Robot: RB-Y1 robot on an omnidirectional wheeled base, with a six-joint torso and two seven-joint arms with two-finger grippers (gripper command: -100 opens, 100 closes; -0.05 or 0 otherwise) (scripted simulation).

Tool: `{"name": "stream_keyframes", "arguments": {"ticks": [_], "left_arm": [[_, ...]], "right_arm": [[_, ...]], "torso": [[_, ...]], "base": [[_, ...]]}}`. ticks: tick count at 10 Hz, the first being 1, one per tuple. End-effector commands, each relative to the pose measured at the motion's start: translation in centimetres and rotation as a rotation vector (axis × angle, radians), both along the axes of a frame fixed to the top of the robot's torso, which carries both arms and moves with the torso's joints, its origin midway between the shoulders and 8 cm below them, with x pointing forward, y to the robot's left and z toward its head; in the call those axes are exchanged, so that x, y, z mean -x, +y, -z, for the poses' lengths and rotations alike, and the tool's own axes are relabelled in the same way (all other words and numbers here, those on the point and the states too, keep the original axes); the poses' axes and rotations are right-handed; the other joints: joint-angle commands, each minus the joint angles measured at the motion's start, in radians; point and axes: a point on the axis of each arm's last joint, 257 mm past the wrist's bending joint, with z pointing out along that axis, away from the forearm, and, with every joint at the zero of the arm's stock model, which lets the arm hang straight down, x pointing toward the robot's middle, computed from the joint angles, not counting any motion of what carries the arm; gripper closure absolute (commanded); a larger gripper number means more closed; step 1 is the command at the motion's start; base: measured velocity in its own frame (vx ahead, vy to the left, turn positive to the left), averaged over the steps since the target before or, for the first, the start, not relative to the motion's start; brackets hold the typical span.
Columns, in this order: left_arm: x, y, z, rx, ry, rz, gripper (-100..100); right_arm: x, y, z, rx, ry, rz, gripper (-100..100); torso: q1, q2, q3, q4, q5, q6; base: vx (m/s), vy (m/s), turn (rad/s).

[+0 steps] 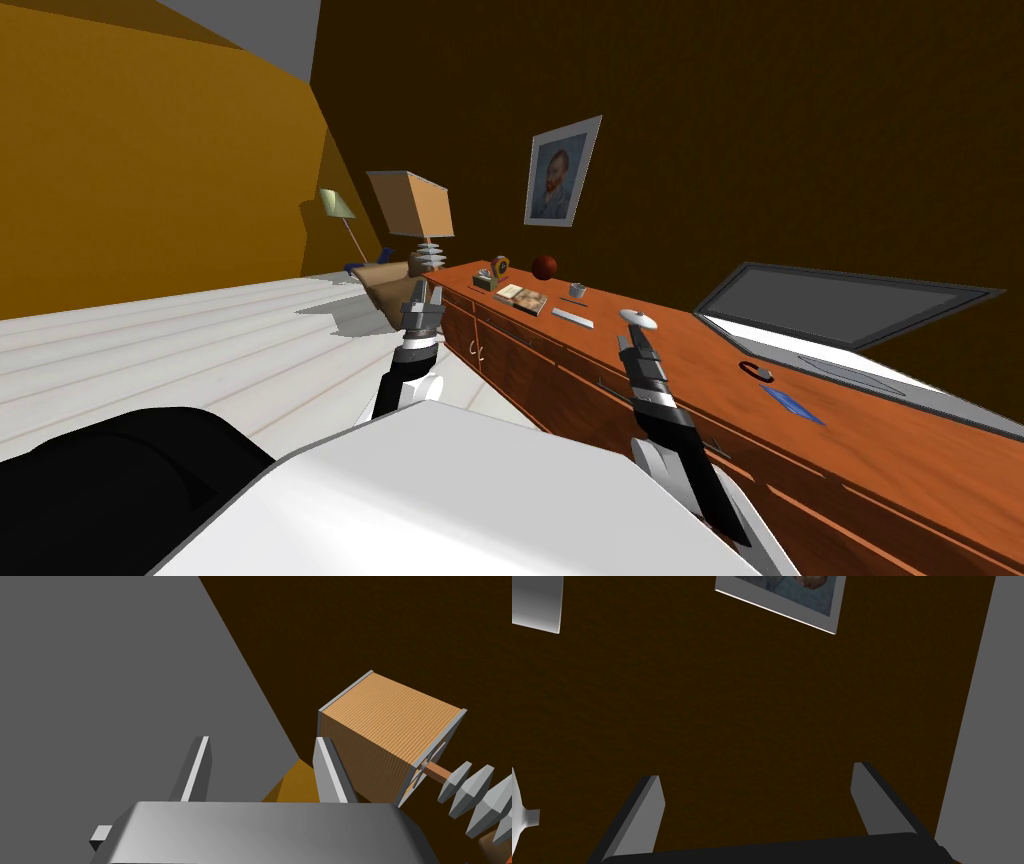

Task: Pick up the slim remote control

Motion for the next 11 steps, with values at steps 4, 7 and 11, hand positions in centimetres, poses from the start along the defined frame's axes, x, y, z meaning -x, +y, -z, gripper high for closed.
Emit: {"name": "stream_keyframes", "arguments": {"ticks": [4,7,11], "left_arm": [[0.0,0.0,0.0,0.0,0.0,0.0,0],[0.0,0.0,0.0,0.0,0.0,0.0,0],[0.0,0.0,0.0,0.0,0.0,0.0,0]], "right_arm": [[-0.7,-1.9,2.5,0.13,0.075,-0.004,-100],[-1.1,-2.7,3.3,0.212,0.109,-0.02,-100],[-1.6,-4.5,4.9,0.341,0.17,-0.035,-100]], "torso": [[0.0,0.0,0.0,0.0,0.0,0.0],[0.0,0.0,0.0,0.0,0.0,0.0],[0.001,-0.001,0.0,0.0,0.0,0.0]], "base": [[-0.008,0.012,0.065],[-0.005,0.013,0.073],[0.001,0.016,0.082]]}}
